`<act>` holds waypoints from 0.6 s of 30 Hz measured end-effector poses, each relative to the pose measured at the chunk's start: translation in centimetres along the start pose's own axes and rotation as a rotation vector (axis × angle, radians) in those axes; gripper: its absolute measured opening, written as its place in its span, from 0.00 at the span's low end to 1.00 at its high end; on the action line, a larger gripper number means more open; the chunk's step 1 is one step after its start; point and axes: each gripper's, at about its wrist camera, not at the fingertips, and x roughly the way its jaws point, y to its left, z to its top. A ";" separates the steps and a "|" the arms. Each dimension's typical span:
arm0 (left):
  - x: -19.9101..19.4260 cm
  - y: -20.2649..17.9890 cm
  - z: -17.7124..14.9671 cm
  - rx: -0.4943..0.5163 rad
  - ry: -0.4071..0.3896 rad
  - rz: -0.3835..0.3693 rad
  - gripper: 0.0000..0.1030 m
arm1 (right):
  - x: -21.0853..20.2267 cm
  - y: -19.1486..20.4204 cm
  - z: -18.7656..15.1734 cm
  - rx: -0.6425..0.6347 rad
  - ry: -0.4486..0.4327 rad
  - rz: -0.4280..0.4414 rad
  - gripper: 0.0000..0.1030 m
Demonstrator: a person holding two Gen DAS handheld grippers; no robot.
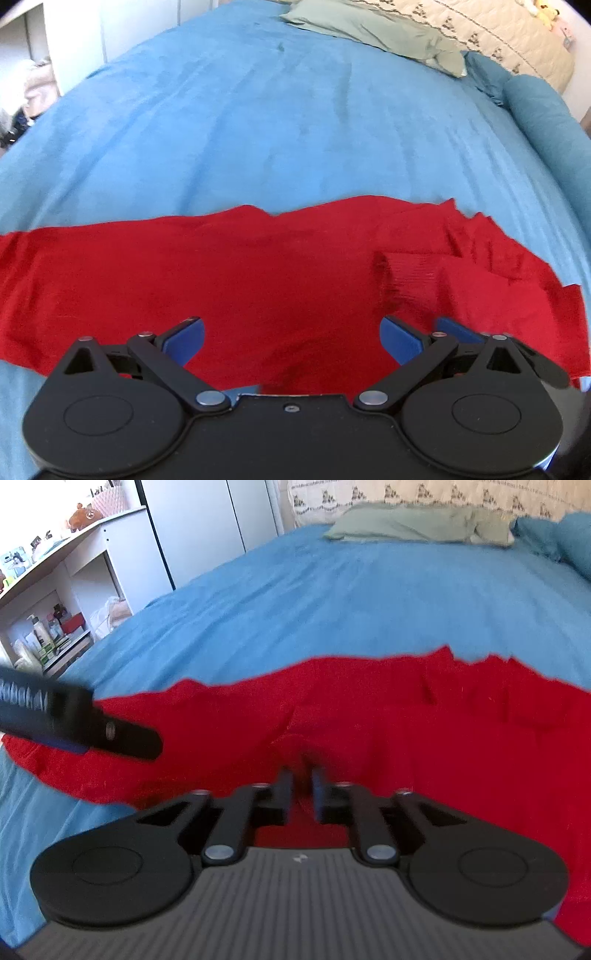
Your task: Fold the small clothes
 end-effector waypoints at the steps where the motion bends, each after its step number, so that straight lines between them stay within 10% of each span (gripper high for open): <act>1: 0.2 -0.5 0.1 0.006 0.002 -0.020 1.00 | -0.5 -0.2 -0.2 -0.002 -0.001 -0.001 0.77; 12: 5.7 -7.2 -1.5 0.068 0.023 -0.139 0.76 | -9.6 -6.6 -2.7 -0.061 -0.024 -0.046 0.82; 18: 5.9 -8.6 -1.8 0.110 -0.002 -0.068 0.17 | -11.4 -9.8 -3.9 -0.019 -0.025 -0.086 0.82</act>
